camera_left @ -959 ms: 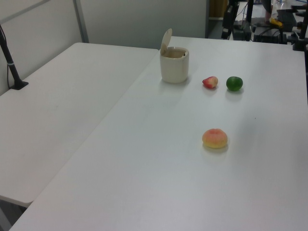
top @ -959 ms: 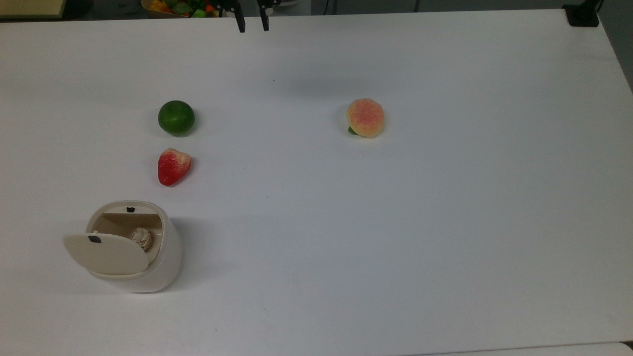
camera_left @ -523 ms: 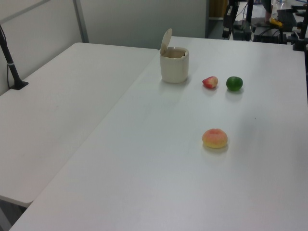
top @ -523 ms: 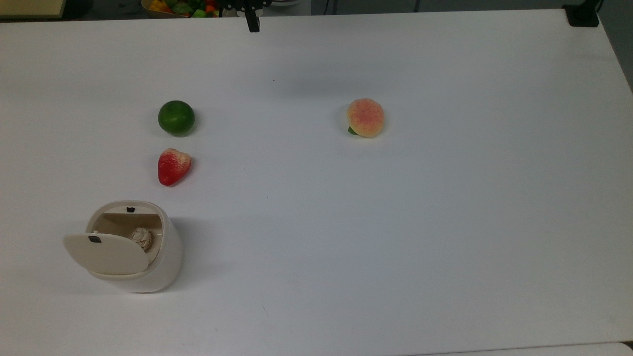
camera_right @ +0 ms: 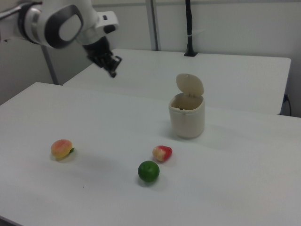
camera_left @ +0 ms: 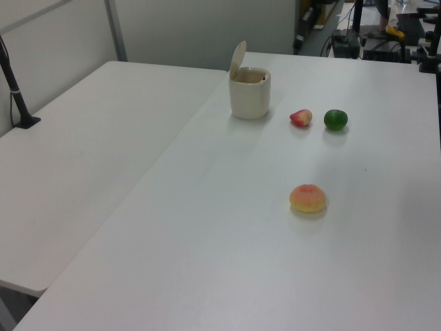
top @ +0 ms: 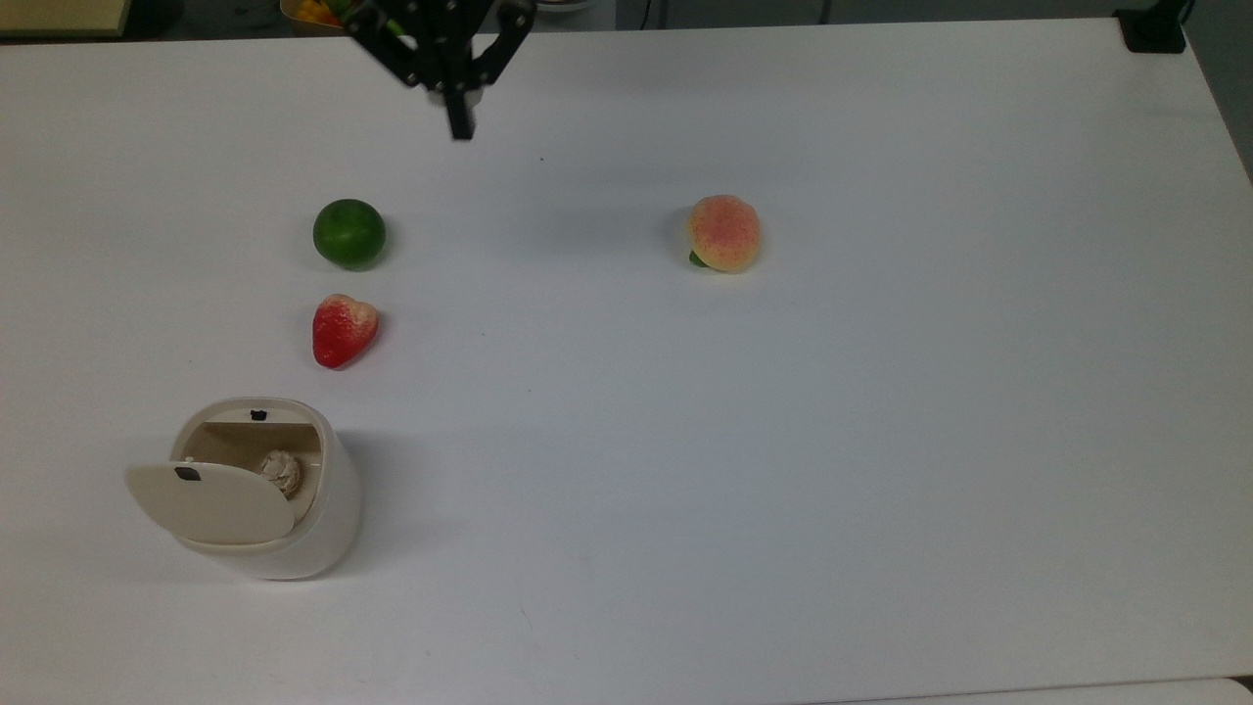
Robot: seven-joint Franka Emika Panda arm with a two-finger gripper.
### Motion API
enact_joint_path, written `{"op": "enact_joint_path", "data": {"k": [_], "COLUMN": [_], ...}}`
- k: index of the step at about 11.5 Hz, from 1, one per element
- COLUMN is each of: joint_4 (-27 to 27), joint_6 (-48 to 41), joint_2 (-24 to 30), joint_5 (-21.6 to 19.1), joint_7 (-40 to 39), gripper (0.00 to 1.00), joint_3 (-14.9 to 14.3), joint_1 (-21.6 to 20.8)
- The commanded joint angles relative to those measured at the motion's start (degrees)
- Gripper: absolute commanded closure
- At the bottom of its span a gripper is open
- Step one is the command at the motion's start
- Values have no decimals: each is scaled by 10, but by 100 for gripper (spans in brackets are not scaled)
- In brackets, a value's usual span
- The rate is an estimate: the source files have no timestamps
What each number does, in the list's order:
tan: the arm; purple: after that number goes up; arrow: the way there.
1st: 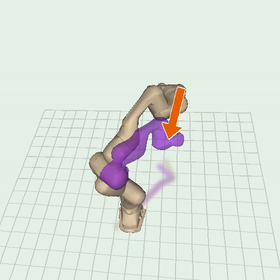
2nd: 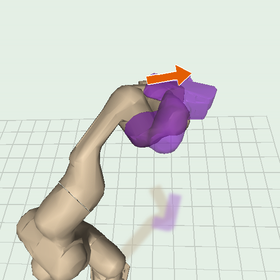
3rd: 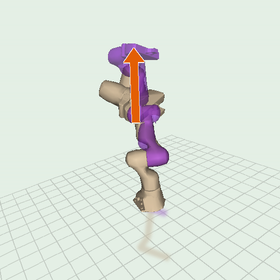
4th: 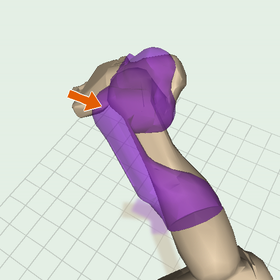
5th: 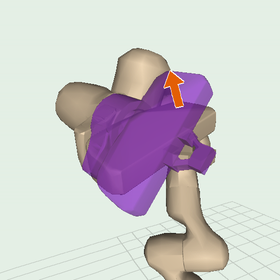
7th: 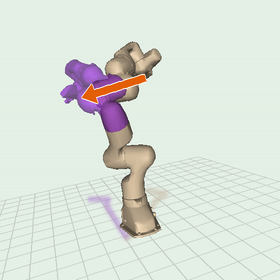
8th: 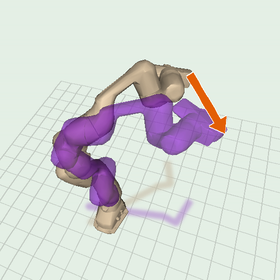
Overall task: Close garbage bin
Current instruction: 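Move the gripper over to the open lid of the cream bin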
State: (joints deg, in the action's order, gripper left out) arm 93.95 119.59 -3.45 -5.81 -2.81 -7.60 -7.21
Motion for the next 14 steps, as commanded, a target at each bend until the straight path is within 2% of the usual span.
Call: {"op": "enact_joint_path", "data": {"k": [1, 3, 5, 8, 11, 14], "joint_4": [2, -12, -59, -122, -202, -240], "joint_6": [157, 237, 294, 376, 426, 450], "joint_2": [-42, -72, -123, -196, -279, -325], "joint_5": [3, 3, 4, 3, 1, 3], "joint_7": [59, 73, 100, 115, 115, 115], "gripper": [100, 100, 100, 100, 100, 100], "joint_3": [-6, -15, -29, -30, -30, -27], "joint_1": [18, 26, 29, 57, 81, 97]}}
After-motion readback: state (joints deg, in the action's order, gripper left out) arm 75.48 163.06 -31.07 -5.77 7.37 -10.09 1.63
